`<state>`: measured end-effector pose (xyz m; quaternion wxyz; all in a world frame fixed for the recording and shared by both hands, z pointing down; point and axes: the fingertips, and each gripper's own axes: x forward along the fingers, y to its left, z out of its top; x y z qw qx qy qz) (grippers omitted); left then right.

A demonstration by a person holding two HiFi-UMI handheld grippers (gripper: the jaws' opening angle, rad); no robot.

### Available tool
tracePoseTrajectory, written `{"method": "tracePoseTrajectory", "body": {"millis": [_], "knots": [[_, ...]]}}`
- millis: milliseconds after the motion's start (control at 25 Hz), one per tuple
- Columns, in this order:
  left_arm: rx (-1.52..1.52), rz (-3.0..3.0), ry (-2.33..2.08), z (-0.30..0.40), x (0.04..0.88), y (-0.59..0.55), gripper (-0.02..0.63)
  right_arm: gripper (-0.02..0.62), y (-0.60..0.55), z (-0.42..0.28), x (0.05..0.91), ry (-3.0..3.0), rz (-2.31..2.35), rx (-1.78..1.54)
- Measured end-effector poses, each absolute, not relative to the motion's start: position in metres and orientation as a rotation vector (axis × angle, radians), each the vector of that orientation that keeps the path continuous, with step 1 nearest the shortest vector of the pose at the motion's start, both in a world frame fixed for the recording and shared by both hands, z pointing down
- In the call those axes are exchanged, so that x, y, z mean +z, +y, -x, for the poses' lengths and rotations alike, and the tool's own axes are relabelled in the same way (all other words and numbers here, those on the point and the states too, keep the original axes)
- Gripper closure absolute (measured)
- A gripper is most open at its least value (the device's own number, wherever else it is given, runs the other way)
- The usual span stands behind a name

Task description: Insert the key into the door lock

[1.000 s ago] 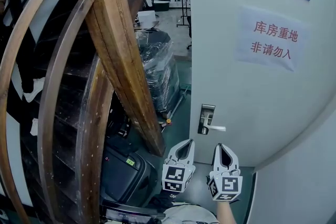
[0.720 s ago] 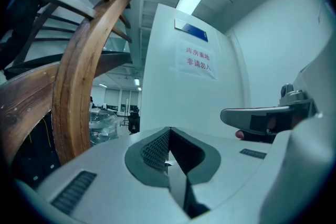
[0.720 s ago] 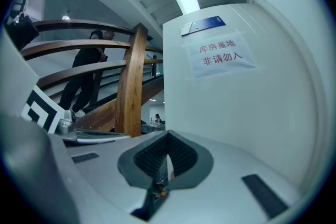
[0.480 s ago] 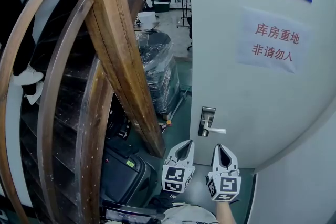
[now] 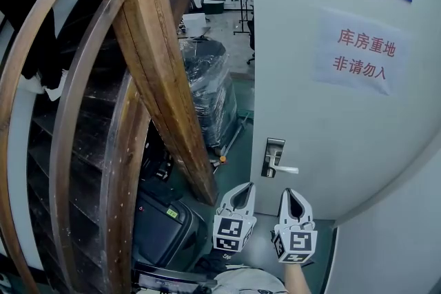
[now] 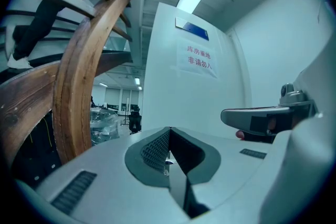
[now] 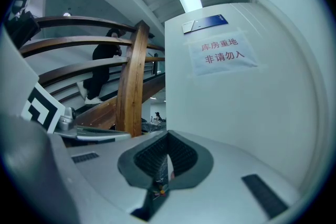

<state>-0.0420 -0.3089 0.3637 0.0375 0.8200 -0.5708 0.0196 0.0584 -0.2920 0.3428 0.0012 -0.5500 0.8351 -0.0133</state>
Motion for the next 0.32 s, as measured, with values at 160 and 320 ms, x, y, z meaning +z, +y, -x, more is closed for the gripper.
{"method": "tracePoseTrajectory", "body": {"millis": [160, 320], "knots": [[0.068, -2.524, -1.75, 0.041, 0.3632, -0.3083, 0.601, 0.591, -0.2915, -0.0567, 0.3437, 2.627, 1.719, -0.041], [0.062, -2.525, -1.742, 0.0407, 0.363, -0.3087, 0.601, 0.591, -0.2917, -0.0564, 0.3444, 2.629, 1.721, -0.042]]}}
